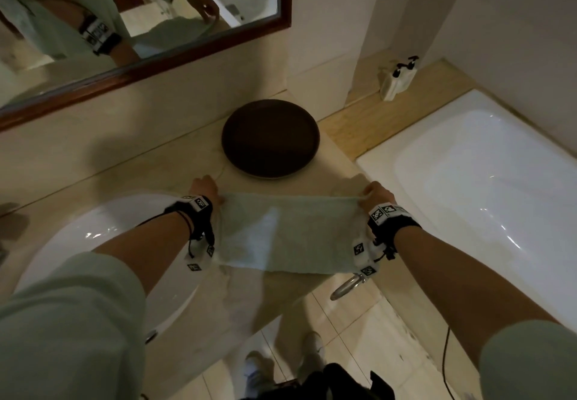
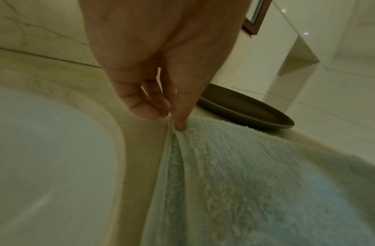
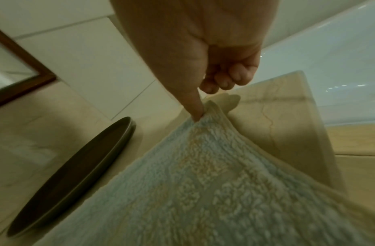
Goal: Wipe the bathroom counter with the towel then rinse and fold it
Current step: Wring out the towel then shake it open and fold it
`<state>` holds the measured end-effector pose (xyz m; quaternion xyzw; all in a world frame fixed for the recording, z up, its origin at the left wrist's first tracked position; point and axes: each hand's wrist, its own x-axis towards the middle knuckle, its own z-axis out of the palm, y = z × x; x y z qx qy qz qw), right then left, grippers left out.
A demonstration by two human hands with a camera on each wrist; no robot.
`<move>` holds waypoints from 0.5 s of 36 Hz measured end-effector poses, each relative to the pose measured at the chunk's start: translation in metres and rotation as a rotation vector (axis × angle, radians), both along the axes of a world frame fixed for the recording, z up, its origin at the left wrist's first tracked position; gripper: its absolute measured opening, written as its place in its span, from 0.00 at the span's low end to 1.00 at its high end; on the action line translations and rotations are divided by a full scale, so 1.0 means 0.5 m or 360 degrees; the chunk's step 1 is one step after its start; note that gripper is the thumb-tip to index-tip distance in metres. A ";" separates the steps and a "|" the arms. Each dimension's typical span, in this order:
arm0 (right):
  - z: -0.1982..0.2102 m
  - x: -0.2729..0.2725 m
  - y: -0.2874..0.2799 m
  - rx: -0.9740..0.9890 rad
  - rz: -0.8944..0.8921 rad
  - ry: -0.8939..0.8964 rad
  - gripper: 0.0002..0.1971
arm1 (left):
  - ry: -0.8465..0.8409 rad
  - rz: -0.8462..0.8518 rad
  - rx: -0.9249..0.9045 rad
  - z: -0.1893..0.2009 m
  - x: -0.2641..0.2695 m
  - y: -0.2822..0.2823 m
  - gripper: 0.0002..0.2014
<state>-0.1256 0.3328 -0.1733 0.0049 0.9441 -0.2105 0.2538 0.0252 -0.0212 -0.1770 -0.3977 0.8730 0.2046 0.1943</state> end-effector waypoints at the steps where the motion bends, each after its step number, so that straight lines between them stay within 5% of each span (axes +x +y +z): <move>1: 0.002 0.002 -0.001 0.0033 0.0013 0.0028 0.14 | 0.0035 0.0004 -0.0023 0.003 0.001 0.001 0.23; 8: -0.002 0.069 -0.002 0.0065 0.0291 0.0525 0.19 | 0.0249 -0.0053 0.0013 0.012 0.021 0.040 0.19; 13: -0.006 0.104 0.003 0.0212 0.0034 0.0154 0.27 | -0.0028 0.0137 0.0256 -0.006 0.044 0.055 0.35; 18: -0.011 0.128 0.044 0.0244 0.0221 0.0022 0.25 | 0.0063 0.0409 0.0493 -0.034 0.085 0.049 0.38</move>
